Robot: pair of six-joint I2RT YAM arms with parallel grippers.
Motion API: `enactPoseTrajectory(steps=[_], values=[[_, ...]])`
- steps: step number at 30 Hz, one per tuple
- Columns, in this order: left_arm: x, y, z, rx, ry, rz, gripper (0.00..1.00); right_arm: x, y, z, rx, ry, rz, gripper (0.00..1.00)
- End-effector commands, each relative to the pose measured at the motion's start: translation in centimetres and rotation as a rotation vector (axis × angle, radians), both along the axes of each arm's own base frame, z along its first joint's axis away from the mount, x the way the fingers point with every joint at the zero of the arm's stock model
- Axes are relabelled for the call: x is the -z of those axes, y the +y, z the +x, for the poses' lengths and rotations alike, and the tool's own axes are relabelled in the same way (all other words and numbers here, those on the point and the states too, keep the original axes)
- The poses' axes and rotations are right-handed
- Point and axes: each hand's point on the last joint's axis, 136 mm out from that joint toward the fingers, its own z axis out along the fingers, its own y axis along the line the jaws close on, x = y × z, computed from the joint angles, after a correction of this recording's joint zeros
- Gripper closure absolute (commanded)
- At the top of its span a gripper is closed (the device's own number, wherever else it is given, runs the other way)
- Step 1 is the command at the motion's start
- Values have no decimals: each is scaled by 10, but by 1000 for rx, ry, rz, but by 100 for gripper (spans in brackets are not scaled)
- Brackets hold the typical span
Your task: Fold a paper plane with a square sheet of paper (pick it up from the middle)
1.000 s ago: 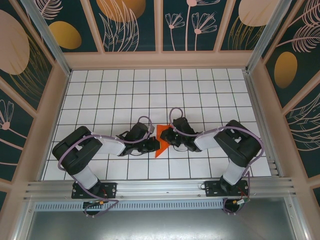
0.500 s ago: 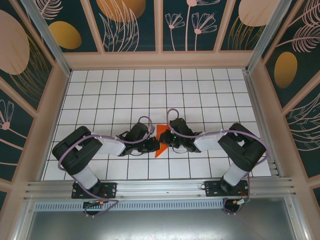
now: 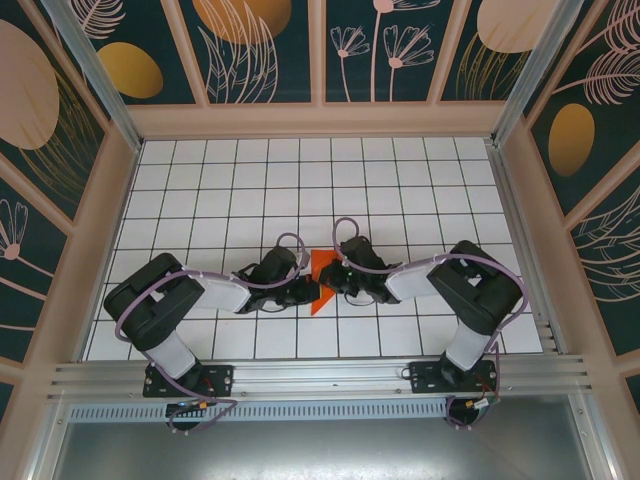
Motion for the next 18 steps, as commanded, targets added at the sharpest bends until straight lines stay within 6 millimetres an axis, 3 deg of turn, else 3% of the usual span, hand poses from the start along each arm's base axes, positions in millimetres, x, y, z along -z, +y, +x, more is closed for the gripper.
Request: enactPoseTrajectory(steps=[1, 18], values=[[68, 65, -41, -20, 146, 305, 100, 19, -26, 28, 103, -17, -96, 95], [84, 87, -55, 5, 161, 392, 100, 21, -59, 86, 150, -37, -129, 92]])
